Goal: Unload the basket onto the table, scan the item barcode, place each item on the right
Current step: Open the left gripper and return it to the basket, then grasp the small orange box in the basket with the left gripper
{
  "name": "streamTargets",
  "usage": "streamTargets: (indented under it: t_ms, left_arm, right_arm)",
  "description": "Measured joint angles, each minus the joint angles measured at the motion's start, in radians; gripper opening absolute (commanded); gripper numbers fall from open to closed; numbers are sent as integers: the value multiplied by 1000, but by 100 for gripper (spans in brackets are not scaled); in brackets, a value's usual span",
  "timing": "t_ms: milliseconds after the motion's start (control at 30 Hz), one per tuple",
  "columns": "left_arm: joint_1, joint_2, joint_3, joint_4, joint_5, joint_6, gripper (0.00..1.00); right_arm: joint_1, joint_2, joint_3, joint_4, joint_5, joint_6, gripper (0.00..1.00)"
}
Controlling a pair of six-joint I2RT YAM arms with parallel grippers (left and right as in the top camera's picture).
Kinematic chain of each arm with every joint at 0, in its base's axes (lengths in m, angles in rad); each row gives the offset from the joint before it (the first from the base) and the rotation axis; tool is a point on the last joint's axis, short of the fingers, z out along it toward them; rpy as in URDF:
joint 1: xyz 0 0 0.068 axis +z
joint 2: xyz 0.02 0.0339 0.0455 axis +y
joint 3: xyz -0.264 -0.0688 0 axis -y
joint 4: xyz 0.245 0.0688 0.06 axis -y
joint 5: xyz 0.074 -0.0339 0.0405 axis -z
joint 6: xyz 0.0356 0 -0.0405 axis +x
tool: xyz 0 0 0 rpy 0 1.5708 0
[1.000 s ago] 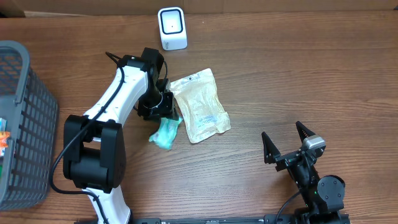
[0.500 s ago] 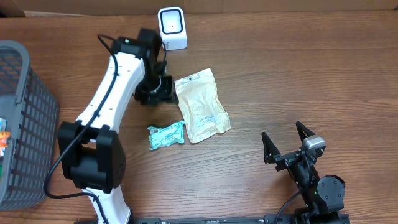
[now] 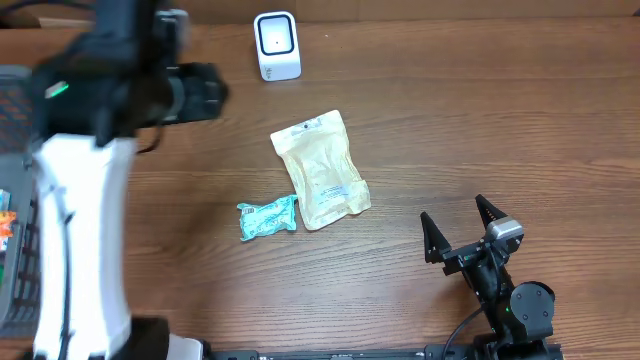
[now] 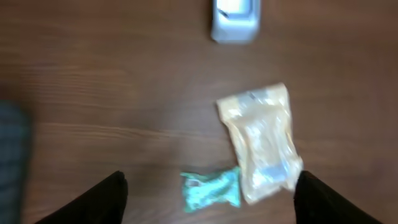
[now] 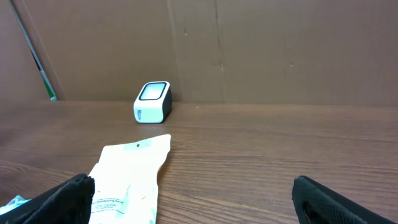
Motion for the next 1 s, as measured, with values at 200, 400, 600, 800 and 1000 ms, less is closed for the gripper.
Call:
streamTargets:
  t_ms: [200, 400, 600, 800, 1000]
  left_arm:
    - [315, -141, 8, -37, -68, 0, 75]
    - [647, -131, 5, -51, -92, 0, 75]
    - [826, -63, -23, -4, -95, 0, 73]
    - [907, 19, -30, 24, -84, 0, 72]
    - [931, 120, -30, 27, -76, 0, 72]
  right_arm:
    - [0, 0, 0, 0, 0, 0, 100]
    - [0, 0, 0, 0, 0, 0, 100]
    - [0, 0, 0, 0, 0, 0, 100]
    - [0, 0, 0, 0, 0, 0, 100]
    - [0, 0, 0, 0, 0, 0, 100]
